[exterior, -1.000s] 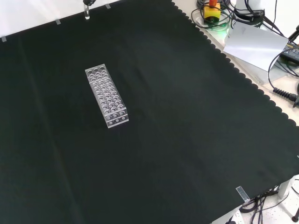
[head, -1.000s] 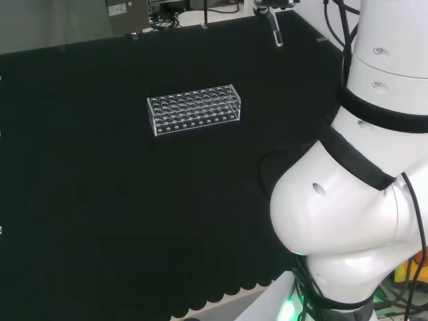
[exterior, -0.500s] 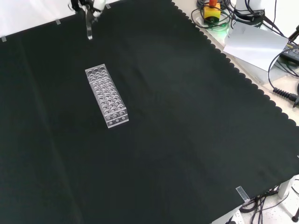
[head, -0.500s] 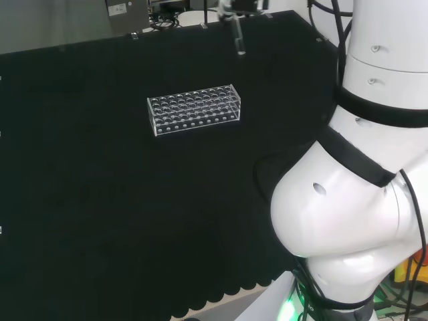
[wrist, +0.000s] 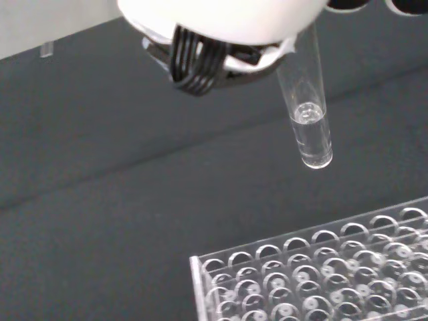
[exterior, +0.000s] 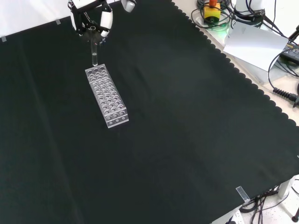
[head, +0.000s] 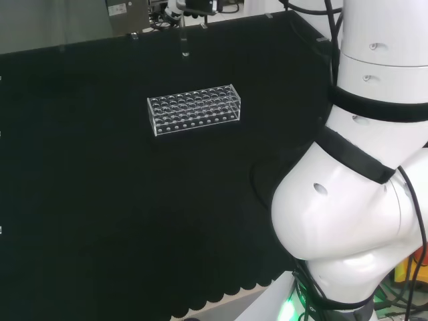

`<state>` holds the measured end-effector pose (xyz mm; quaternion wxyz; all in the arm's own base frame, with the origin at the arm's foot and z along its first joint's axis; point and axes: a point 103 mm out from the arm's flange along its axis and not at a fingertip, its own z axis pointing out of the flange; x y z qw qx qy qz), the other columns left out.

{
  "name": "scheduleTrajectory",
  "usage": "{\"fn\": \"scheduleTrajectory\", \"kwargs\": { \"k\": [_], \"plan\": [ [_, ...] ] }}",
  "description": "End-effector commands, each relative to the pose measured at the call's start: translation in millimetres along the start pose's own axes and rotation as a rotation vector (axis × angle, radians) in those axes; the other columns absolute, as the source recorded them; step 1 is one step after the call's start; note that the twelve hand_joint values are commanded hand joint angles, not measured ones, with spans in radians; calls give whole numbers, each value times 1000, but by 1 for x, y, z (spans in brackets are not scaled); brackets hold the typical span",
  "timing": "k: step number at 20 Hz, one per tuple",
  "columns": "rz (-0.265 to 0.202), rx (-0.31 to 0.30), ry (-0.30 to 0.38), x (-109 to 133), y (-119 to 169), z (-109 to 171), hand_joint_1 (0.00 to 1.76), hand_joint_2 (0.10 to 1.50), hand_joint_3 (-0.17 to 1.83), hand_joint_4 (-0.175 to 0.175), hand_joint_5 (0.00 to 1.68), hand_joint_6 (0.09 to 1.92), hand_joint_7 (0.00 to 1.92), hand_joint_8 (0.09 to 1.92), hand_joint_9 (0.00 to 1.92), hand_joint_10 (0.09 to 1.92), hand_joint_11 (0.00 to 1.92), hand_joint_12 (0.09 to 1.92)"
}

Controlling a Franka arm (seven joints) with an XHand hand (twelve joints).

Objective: Shake the test tube.

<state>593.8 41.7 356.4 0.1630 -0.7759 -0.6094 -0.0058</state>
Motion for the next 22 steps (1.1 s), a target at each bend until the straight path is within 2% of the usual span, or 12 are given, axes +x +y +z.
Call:
{"fn": "scheduleTrajectory", "kwargs": {
  "k": [1,5,14,18,22],
  "plan": [
    [-11,1,-13,-1,0,0,1228,661,602,-175,1360,477,1748,450,1657,418,1197,905],
    [43,1,-49,-31,1,0,1228,661,602,-175,1360,477,1748,450,1657,417,1197,906],
    [246,-40,-163,-131,0,-16,1228,660,602,-175,1360,477,1747,451,1657,417,1196,906],
    [359,-67,-162,-181,-5,-32,1228,660,602,-175,1360,477,1747,451,1657,417,1196,906],
    [405,-93,-163,-201,-8,-43,1228,660,602,-175,1360,477,1746,451,1657,417,1196,907]
  ]
}}
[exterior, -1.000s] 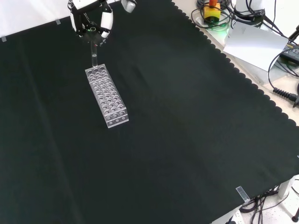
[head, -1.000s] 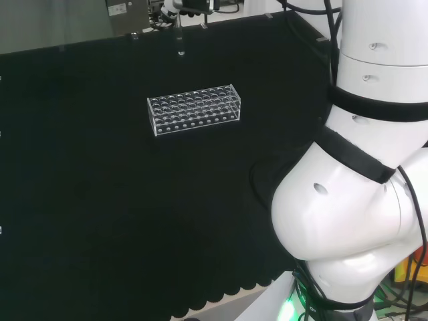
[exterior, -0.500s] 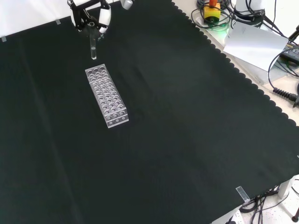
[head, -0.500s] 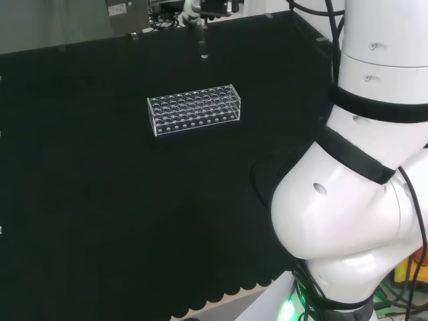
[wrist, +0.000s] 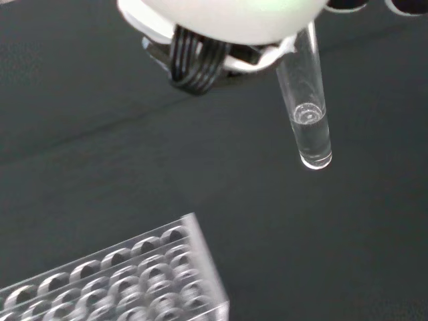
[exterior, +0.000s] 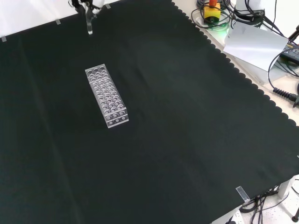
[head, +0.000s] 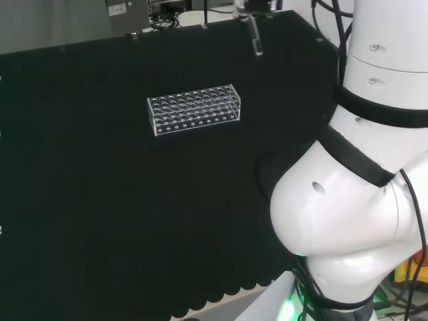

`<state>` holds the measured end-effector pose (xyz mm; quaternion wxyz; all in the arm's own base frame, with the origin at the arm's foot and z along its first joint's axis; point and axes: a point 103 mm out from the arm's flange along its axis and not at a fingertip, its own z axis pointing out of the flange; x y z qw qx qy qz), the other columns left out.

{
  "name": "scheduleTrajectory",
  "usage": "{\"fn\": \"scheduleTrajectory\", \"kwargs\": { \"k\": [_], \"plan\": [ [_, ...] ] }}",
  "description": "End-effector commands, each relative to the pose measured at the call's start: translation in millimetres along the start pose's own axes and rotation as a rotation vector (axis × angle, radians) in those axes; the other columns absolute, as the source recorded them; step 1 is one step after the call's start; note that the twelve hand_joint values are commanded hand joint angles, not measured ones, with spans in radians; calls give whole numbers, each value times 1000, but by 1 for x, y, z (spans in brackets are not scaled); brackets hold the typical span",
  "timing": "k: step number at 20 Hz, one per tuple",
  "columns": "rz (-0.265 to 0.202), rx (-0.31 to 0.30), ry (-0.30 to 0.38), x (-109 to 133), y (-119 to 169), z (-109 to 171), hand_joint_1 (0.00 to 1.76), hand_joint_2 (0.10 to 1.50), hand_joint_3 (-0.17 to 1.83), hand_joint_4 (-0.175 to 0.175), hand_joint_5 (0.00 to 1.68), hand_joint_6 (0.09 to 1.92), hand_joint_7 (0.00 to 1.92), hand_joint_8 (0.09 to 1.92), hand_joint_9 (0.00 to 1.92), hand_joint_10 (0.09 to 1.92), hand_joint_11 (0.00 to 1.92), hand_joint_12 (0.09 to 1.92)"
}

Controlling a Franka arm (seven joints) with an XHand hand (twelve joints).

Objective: Shake the test tube.

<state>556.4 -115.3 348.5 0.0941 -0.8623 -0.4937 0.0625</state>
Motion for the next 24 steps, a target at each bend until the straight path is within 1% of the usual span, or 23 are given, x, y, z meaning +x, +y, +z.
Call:
{"fn": "scheduleTrajectory", "kwargs": {
  "k": [1,2,4,6,8,10,16,18,21,24],
  "plan": [
    [103,-31,2,-45,8,-11,1228,660,603,-175,1360,477,1746,451,1657,417,1196,907],
    [101,-29,6,-45,8,-11,1228,660,603,-175,1360,477,1746,451,1657,417,1196,907],
    [74,-13,29,-42,9,-8,1228,660,603,-175,1360,477,1746,452,1657,416,1196,907],
    [53,-8,38,-32,6,-3,1228,660,603,-175,1360,477,1746,452,1656,416,1195,907],
    [30,-1,38,-18,3,2,1228,660,603,-175,1360,477,1746,452,1656,416,1195,907],
    [10,11,57,-2,2,8,1228,660,603,-175,1360,477,1746,452,1656,416,1195,908],
    [-83,42,102,52,-7,23,1228,660,603,-175,1360,477,1745,453,1656,416,1195,908],
    [-105,54,123,66,-10,27,1228,659,603,-175,1360,477,1745,453,1656,416,1194,908],
    [-139,70,136,86,-13,32,1228,659,604,-175,1360,477,1745,453,1656,416,1194,909],
    [-158,90,160,100,-15,38,1228,659,604,-175,1360,477,1745,454,1656,416,1194,909]
  ]
}}
